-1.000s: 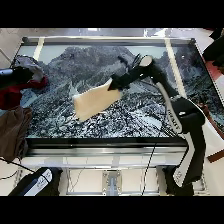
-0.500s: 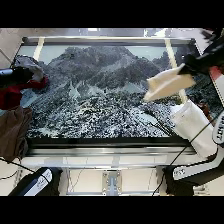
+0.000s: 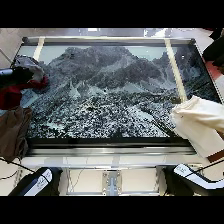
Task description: Fold the shirts.
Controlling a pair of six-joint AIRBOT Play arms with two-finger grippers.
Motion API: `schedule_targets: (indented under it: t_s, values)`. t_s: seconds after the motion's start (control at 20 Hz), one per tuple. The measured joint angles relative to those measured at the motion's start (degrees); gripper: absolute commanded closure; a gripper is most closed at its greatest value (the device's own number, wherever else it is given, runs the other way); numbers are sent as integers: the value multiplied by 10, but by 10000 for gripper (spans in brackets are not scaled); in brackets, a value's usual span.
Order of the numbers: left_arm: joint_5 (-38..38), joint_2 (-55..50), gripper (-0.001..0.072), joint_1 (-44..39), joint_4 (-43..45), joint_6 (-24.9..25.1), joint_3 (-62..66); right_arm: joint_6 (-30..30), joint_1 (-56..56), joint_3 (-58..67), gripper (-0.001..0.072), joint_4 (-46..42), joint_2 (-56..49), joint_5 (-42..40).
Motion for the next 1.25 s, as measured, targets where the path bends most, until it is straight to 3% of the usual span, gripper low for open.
schedule_targets:
  t_s: [0.05,0.1,0.3,0.35,0.4,0.45,0.5,0.65,0.8,1.0,1.25]
  values:
    - [0,0,696,0,0,0,0,-2,-27,-42,91,-4,14,-4]
    - [0,0,696,0,0,0,0,-2,-51,-74,61,-9,24,-4]
    - [-8,0,696,0,0,0,0,21,-97,-92,64,2,43,18]
    - [-10,0,696,0,0,0,0,27,-102,-75,119,18,45,22]
    - [-12,0,696,0,0,0,0,32,-105,-55,290,46,46,24]
    - [-13,0,696,0,0,0,0,36,-106,-34,543,93,48,20]
    - [-15,0,696,0,0,0,0,37,-102,-19,685,149,50,12]
    - [-22,0,696,0,0,0,0,-8,-42,8,698,341,66,-16]
    - [-32,0,695,0,0,0,0,-73,82,18,698,441,80,-28]
    - [-38,0,696,0,-1,0,0,-113,278,22,698,402,86,-66]
    - [-40,0,696,0,-2,0,0,-120,473,23,698,328,81,-114]
